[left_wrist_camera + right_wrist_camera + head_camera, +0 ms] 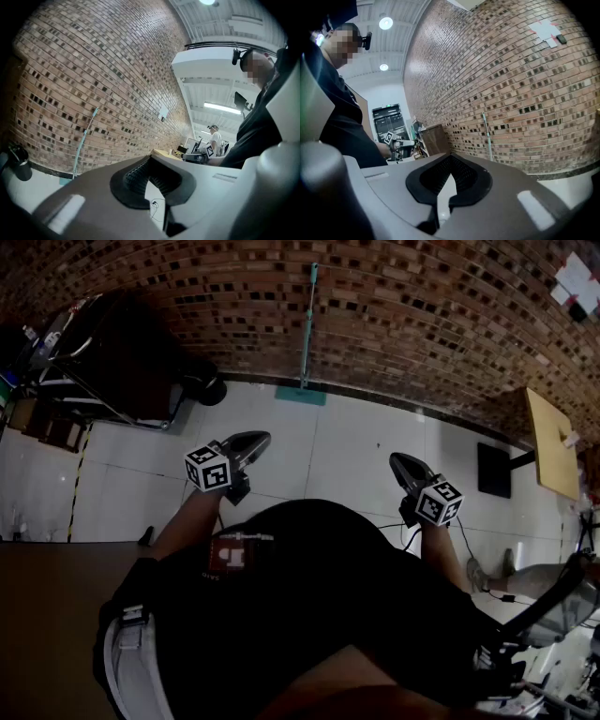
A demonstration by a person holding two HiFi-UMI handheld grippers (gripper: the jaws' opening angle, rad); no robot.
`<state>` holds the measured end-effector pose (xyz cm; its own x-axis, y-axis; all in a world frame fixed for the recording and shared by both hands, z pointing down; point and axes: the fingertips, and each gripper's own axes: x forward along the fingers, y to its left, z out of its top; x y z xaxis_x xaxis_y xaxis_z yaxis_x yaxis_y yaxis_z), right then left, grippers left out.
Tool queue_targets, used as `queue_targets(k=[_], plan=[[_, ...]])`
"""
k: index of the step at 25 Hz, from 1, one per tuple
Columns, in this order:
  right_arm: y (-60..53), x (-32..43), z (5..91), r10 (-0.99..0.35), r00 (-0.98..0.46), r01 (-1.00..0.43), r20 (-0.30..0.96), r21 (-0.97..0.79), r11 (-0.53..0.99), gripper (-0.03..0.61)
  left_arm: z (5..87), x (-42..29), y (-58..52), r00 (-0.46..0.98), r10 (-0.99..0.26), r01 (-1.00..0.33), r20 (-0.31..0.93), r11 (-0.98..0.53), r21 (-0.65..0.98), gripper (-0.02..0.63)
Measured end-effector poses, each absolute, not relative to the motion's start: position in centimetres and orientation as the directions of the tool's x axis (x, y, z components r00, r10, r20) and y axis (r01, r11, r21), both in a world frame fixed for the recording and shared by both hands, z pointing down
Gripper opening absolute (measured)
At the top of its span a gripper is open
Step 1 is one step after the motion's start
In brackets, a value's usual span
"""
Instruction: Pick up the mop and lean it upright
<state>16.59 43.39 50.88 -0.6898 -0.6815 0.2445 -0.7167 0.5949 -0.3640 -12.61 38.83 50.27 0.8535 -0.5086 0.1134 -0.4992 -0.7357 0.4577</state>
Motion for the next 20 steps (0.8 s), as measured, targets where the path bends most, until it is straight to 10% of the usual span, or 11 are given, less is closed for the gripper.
queue_targets(k=[20], plan=[[32.6, 6.2, 49.6, -0.649, -0.718, -0.694, 0.251, -0.326, 0.642, 0.014, 52.2, -21.0, 31.9, 0.857, -0.511, -0.473, 0.063, -0.734, 0.488, 0.0]])
